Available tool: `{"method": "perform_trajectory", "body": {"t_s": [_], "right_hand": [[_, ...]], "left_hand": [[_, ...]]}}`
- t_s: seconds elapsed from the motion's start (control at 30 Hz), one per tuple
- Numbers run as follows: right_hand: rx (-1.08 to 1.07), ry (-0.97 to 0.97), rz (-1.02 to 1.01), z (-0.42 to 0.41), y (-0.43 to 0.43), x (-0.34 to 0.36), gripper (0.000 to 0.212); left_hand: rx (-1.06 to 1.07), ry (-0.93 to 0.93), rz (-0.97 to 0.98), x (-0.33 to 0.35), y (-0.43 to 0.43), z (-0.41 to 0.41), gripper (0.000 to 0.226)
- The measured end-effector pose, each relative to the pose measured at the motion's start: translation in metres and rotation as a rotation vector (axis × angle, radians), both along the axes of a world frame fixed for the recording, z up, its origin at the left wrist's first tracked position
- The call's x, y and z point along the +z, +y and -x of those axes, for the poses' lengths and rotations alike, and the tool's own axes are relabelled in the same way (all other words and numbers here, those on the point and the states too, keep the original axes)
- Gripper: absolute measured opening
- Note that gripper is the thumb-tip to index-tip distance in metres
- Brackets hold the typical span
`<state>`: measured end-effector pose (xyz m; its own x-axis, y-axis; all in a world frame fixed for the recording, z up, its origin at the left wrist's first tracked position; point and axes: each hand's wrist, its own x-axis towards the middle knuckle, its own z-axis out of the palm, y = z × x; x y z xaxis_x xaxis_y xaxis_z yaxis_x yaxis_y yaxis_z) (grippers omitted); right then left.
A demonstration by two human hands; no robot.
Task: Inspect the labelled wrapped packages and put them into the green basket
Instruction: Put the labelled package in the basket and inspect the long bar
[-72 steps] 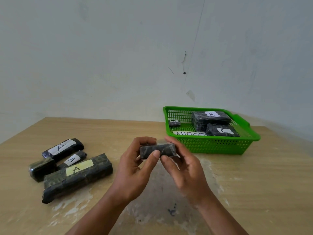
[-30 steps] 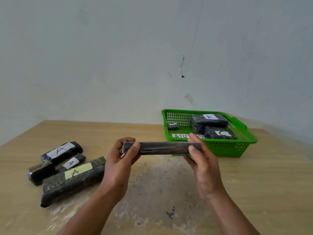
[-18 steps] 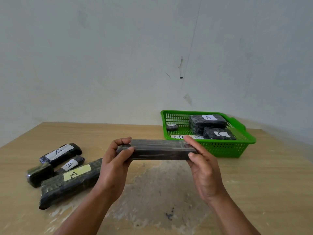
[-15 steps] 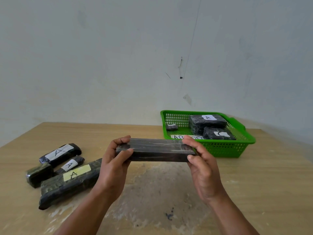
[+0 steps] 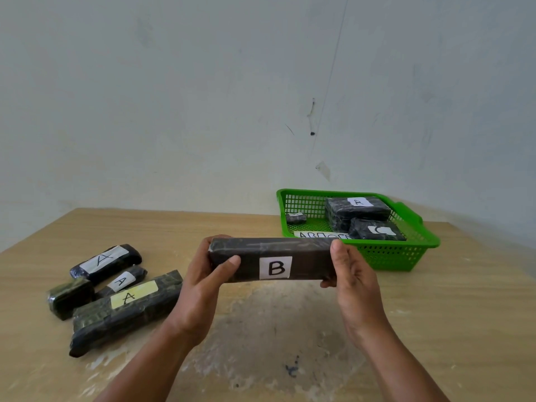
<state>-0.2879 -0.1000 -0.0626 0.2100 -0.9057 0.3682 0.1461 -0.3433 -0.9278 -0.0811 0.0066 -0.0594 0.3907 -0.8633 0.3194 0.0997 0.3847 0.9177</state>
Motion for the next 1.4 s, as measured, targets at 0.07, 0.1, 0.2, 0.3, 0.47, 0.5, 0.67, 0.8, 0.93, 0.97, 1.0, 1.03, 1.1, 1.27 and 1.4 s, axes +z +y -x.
{"method": "perform_trajectory", "body": {"t_s": [0.07,0.1,0.2,0.3,0.47,0.5,0.67,0.8,0.93,0.97,1.0,1.03,1.1,1.27,1.4], "right_hand": [[-0.022,0.042,-0.004,0.001,0.001,0.003,0.045],[-0.034,0.061,0.009,0.002,0.001,0.004,0.044],[-0.075,0.122,0.108,0.002,-0.002,0.000,0.041],[-0.079,0.199,0.138,0.001,-0.003,-0.004,0.030],[0.144,0.018,-0.006,0.000,-0.001,-0.005,0.031],[0.143,-0.004,-0.030,0.000,0.001,-0.003,0.028],[0.053,-0.040,-0.090,0.000,-0.002,-0.005,0.036],[0.132,-0.136,-0.187,0.000,-0.004,-0.005,0.040],[0.190,-0.081,-0.170,0.001,-0.004,-0.008,0.062],[0.180,-0.060,-0.166,0.001,-0.004,-0.009,0.064],[0.166,-0.048,-0.169,0.001,-0.005,-0.010,0.064],[0.148,-0.042,-0.176,0.001,-0.004,-0.009,0.063],[0.104,-0.038,-0.194,0.000,-0.003,-0.009,0.057],[0.105,0.010,-0.218,-0.003,-0.003,-0.012,0.046],[0.115,0.052,-0.217,-0.011,0.001,-0.015,0.043]], "left_hand": [[0.070,-0.039,-0.047,0.001,-0.001,0.003,0.035],[0.097,-0.047,-0.068,0.002,-0.001,0.004,0.030],[0.114,-0.072,-0.076,0.002,-0.001,0.005,0.042],[0.150,-0.120,-0.105,0.002,-0.002,0.006,0.033],[0.270,-0.196,-0.159,0.001,-0.006,0.005,0.020],[0.277,-0.196,-0.166,0.002,-0.006,0.004,0.019],[0.078,-0.098,-0.228,0.002,0.000,0.000,0.030],[0.094,-0.121,-0.283,0.002,-0.002,-0.002,0.040],[0.120,-0.089,-0.290,0.004,-0.002,-0.003,0.044],[0.128,-0.078,-0.291,0.004,-0.002,-0.003,0.047],[0.132,-0.069,-0.288,0.005,-0.002,-0.003,0.051],[0.136,-0.069,-0.289,0.005,-0.003,-0.003,0.055],[0.159,-0.138,-0.292,0.005,-0.003,-0.004,0.057],[0.320,-0.950,-0.277,-0.003,0.000,-0.013,0.093],[0.374,-1.228,-0.265,-0.003,-0.005,-0.017,0.096]]}}
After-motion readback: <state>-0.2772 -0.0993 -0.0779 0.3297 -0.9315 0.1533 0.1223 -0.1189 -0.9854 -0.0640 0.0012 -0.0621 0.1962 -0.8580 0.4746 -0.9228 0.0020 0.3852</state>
